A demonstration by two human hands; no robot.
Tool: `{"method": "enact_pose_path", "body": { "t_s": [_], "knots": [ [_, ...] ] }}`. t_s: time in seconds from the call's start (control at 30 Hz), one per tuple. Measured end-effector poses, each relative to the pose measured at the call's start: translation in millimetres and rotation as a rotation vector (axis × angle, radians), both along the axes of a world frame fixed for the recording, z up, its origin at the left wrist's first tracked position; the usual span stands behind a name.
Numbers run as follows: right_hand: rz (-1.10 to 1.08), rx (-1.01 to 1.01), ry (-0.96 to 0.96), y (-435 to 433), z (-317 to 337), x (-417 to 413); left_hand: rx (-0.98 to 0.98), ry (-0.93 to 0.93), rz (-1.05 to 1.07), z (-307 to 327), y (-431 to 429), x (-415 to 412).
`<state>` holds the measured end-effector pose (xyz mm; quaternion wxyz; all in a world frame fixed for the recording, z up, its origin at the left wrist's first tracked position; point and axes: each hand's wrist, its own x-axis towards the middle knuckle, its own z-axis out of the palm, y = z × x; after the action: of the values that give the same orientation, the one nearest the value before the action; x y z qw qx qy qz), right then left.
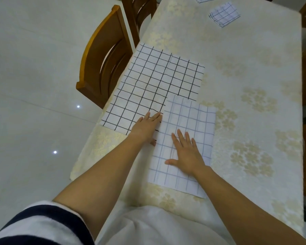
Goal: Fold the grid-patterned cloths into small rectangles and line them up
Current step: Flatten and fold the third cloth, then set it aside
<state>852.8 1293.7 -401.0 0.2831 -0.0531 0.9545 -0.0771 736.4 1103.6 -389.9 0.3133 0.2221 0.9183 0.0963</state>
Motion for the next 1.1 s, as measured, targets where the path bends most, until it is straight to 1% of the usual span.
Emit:
{"method": "enact_pose_path", "body": {
  "t_s": [0.07,0.13,0.2,0.27,0.33,0.37,0.47,0.6,0.73,0.9,1.03,1.1],
  "knots": [
    [0.000,-0.016,0.001,-0.8,1.0,0.5,0.020,-0.006,0.009,1.1,-1.4,-2.1],
    [-0.026,-0.116,0.025,1.7,5.2,0.2,0.029,0.079,0.028,2.8,-0.6,-1.9],
    [-0.130,-0.282,0.145,8.6,12.4,-2.1,0.029,0.233,0.047,4.0,4.6,3.6],
    [-0.286,-0.349,0.317,22.9,18.6,-5.4,0.064,0.312,0.018,6.4,15.3,12.3],
    [-0.391,-0.309,0.439,44.5,20.2,-8.9,0.098,0.259,-0.062,11.4,29.7,20.8],
    [-0.419,-0.277,0.456,57.1,18.9,-10.1,0.101,0.219,-0.114,13.5,38.6,25.1],
    [-0.463,-0.229,0.419,94.8,12.8,-15.2,0.116,0.191,-0.291,17.9,72.8,40.1],
    [-0.379,-0.156,0.334,124.7,5.6,-23.8,0.178,0.168,-0.519,18.1,127.2,76.8],
    [-0.304,-0.089,0.230,132.9,-3.2,-30.9,0.106,0.093,-0.479,10.6,157.9,102.8],
    [-0.278,-0.073,0.156,141.9,-1.7,-40.3,-0.043,0.027,-0.472,3.0,160.6,111.5],
    [-0.248,-0.055,0.131,151.9,1.9,-53.3,-0.036,0.018,-0.461,-0.3,155.6,110.5],
    [-0.229,-0.016,0.139,156.4,3.8,-62.2,-0.019,0.019,-0.458,-1.6,154.9,109.6]
  ]
}}
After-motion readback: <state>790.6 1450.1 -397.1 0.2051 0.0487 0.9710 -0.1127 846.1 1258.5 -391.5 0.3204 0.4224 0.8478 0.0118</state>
